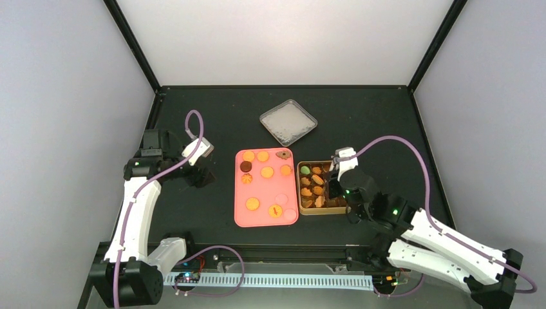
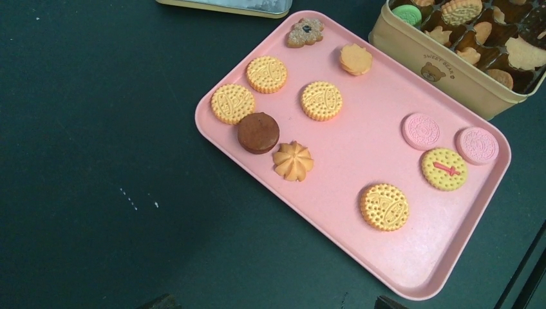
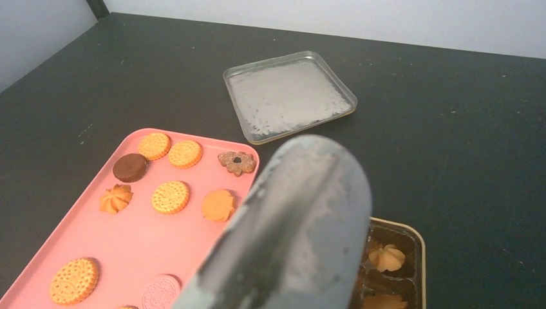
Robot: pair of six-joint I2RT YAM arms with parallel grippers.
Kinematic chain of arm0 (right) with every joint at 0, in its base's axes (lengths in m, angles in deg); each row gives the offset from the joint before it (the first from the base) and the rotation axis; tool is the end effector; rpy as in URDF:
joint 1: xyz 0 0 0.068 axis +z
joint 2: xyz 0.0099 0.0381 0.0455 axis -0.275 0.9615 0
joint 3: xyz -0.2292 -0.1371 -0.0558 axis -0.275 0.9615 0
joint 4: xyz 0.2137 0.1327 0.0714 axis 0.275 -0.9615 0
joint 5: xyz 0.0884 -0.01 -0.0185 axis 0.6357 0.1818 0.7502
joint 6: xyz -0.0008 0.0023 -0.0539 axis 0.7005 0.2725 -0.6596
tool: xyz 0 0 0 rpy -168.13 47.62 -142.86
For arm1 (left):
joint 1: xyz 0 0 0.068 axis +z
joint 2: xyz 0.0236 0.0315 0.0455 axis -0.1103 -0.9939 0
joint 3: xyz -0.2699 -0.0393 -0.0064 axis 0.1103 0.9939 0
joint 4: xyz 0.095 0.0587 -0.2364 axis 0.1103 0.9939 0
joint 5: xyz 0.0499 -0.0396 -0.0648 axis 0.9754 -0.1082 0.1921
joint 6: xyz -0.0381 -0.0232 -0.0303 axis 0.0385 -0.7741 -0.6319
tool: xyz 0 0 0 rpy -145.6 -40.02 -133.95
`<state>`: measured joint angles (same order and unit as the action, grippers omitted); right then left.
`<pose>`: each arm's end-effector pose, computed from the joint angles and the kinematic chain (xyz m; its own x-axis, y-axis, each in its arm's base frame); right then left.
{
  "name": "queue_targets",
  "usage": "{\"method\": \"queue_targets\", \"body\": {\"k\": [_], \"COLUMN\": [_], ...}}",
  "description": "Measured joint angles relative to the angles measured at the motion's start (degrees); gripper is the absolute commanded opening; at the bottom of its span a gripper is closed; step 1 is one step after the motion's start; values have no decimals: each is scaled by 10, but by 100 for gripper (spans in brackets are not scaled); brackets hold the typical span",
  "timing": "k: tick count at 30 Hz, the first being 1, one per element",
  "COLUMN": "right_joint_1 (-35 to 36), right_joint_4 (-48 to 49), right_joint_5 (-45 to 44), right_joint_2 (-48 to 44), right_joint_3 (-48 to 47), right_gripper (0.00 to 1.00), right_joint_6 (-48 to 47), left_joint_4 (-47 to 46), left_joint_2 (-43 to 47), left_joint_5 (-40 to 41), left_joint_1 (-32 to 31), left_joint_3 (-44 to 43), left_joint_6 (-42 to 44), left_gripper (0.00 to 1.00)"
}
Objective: Pack the cookies
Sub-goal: Place the fake cookies in the empty pocket of the box.
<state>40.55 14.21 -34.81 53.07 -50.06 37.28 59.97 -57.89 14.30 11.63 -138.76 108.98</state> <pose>0.1013 0.1200 0.2923 -0.4406 -0.0541 -0.8961 -0.3246 0.9402 0.1028 0.1773 -0.0043 0.2957 -0.5158 0.4611 -0.7220 0.7080 0.7040 -0.0562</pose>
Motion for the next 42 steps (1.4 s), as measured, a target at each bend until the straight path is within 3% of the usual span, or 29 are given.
{"method": "queue_targets", "body": {"k": [25,28,31,36,42], "right_joint_1": [0,0,0,0,0], "right_joint_4": [41,30,9,-12,-16], "right_joint_5": [6,0,-7,-10,-13], "right_joint_2": [118,118,118,112,91], "right_joint_3": [-35,-38,-47,-74,-96], "right_gripper": [22,32,34,32,23], "right_joint_6": [-21,-16,-12,-11,-6], "left_joint_4": [10,16,20,26,40], "left_joint_2": [16,24,32,33,34], "left_joint_5": [-8,-15,-24,-32,-35], "left_joint_1": [0,0,0,0,0], "left_joint_3": [0,0,0,0,-2], "left_joint_6": [18,21,26,33,39], "left_gripper": [81,81,81,81,81]}}
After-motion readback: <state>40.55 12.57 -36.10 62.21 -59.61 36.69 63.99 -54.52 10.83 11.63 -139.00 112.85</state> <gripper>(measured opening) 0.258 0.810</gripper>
